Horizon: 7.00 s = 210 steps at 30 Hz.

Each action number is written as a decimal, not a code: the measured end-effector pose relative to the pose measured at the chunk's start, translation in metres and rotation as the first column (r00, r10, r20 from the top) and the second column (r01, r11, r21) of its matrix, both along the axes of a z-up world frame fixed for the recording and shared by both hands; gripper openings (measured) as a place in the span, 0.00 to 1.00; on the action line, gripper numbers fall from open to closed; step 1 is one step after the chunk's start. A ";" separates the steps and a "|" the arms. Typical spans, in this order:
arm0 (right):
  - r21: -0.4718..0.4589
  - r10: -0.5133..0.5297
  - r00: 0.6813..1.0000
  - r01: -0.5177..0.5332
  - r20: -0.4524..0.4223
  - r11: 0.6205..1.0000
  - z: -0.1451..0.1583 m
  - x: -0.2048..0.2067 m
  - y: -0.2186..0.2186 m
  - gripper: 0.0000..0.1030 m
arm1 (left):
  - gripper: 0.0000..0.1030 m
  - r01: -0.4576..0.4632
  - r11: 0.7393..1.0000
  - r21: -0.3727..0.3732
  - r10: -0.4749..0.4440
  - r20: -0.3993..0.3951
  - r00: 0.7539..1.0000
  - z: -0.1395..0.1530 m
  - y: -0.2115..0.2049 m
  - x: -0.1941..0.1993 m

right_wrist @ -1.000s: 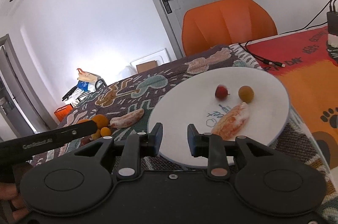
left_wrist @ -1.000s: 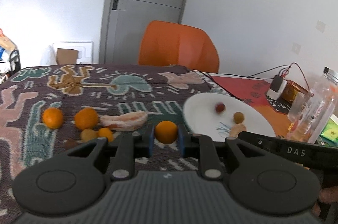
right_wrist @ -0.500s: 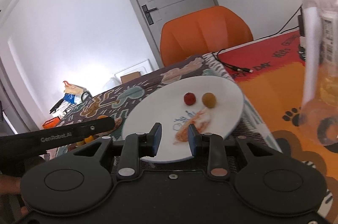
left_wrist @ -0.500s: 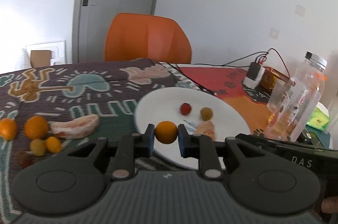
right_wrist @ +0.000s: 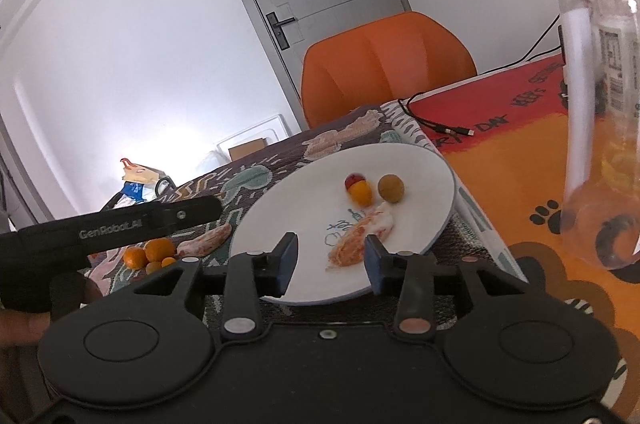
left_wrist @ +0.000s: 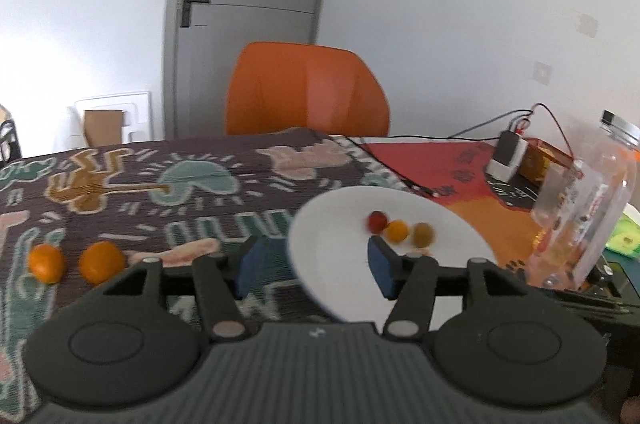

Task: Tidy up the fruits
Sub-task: 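Place the red fruit and small orange on the white plate, opening both grippers, then return both grippers to the fruit pile and grasp a dark fruit with the left, then lift the dark fruit with the left gripper while the right grasps a small orange, then lower the dark fruit and small orange onto the white plate, opening both grippers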

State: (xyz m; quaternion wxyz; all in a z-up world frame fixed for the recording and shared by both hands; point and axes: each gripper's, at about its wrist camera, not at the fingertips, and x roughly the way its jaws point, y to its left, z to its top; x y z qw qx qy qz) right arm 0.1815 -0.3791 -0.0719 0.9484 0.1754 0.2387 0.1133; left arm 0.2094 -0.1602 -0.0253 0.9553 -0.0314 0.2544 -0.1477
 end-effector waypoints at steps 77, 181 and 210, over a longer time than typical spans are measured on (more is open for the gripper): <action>-0.136 0.342 0.938 -0.347 -0.063 0.928 0.007 0.066 0.163 0.50 | 0.40 -0.222 0.968 -0.117 0.213 -0.083 0.973 -0.046 0.165 -0.010; -0.084 0.071 0.997 -0.072 -0.021 0.994 -0.001 0.014 0.034 0.28 | 0.21 -0.020 0.995 -0.099 0.018 -0.025 1.000 -0.018 0.056 -0.024; -0.040 -0.004 1.000 0.004 -0.013 0.999 -0.004 0.000 0.000 0.28 | 0.50 0.073 0.997 -0.030 -0.073 0.000 0.997 -0.011 -0.006 -0.001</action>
